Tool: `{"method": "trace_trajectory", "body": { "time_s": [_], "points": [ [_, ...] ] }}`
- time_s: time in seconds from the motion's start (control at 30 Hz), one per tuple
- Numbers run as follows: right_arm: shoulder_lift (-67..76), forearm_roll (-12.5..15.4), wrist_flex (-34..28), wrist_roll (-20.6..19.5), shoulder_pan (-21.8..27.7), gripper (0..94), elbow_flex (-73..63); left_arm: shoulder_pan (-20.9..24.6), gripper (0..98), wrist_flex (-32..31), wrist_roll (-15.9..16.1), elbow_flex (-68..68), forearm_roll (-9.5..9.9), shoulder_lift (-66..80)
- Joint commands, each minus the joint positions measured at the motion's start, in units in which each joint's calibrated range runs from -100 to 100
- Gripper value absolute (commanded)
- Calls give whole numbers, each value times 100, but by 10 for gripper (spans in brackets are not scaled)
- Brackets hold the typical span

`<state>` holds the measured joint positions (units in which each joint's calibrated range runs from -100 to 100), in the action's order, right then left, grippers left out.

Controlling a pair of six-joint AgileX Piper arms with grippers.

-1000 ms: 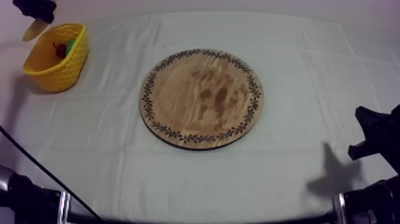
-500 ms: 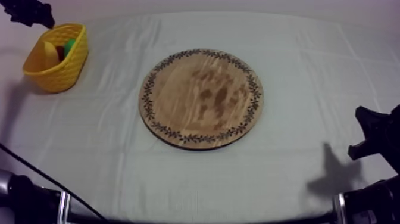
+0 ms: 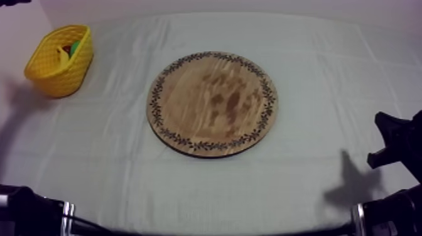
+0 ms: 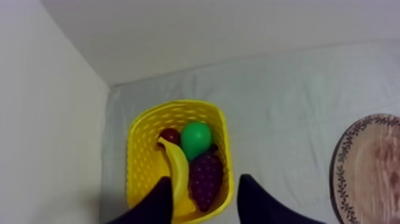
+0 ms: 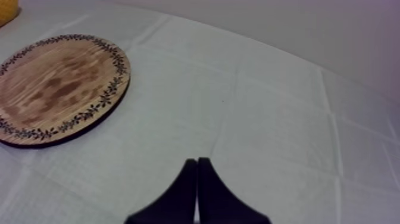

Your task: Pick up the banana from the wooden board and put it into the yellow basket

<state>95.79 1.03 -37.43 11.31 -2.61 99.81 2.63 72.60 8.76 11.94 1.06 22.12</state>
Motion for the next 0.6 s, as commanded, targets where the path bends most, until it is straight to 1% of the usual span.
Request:
{"method": "trace_trajectory", "body": {
  "time_s": [0.0,0.1,0.17,0.3,0.4,0.5,0.57],
  "points": [
    [-3,-3,1,1,1,2,-3,-29,256,-332,-85,506,-2,907],
    [-3,-3,1,3,1,2,-3,-65,128,-810,-201,1149,-6,1548],
    [-3,-3,1,4,1,2,-3,-75,80,-1225,-262,1701,-25,1991],
    [-3,-3,1,2,1,2,-3,-92,30,-2281,-394,3129,-53,3105],
    [-3,-3,1,4,1,2,-3,-91,11,-2962,-601,4293,-6,4024],
    [-3,-3,1,1,1,2,-3,-70,4,-3367,-794,5331,58,4833],
    [-3,-3,1,0,1,2,-3,-63,2,-3555,-860,5903,61,5255]
  ]
}}
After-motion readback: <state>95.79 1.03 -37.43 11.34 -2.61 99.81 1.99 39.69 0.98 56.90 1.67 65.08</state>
